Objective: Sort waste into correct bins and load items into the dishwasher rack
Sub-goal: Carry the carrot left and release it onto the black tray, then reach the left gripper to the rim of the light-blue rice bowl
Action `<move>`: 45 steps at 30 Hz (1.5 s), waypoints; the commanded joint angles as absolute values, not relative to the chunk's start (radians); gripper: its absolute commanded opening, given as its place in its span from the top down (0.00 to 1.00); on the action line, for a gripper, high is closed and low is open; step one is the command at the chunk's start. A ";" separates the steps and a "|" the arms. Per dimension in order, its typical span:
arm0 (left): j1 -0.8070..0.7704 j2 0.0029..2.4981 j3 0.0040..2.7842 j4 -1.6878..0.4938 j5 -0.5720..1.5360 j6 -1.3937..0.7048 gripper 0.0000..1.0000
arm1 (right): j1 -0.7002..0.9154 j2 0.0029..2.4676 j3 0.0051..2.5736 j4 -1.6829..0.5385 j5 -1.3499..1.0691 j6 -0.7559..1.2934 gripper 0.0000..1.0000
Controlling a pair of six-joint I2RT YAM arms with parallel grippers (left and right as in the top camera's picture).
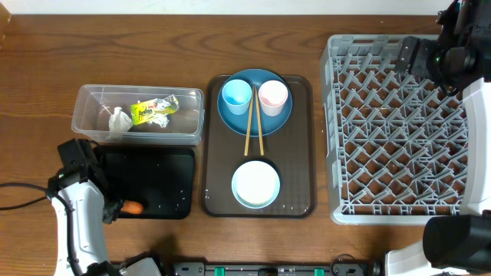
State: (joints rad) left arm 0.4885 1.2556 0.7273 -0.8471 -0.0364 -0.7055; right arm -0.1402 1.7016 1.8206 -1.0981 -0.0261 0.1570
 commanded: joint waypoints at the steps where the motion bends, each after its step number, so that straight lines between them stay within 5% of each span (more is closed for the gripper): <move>1: 0.492 1.261 0.730 -0.848 -0.053 -0.710 0.54 | -0.144 1.700 1.837 -1.096 -0.027 0.164 0.01; 12: 0.492 1.258 0.825 -0.892 -0.044 -0.622 0.54 | -0.144 1.700 1.837 -1.096 -0.027 0.164 0.01; 23: 0.415 1.251 1.079 -1.013 0.188 -0.448 0.59 | -0.144 1.700 1.837 -1.096 -0.027 0.164 0.01; 45: -0.477 1.324 1.111 -0.715 0.165 -0.430 0.64 | -0.144 1.700 1.837 -1.096 -0.027 0.164 0.01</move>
State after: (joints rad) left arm -0.4236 1.2926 1.0935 -0.7265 0.2016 -0.4438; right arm -0.1402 1.7016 1.8206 -1.0981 -0.0261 0.1570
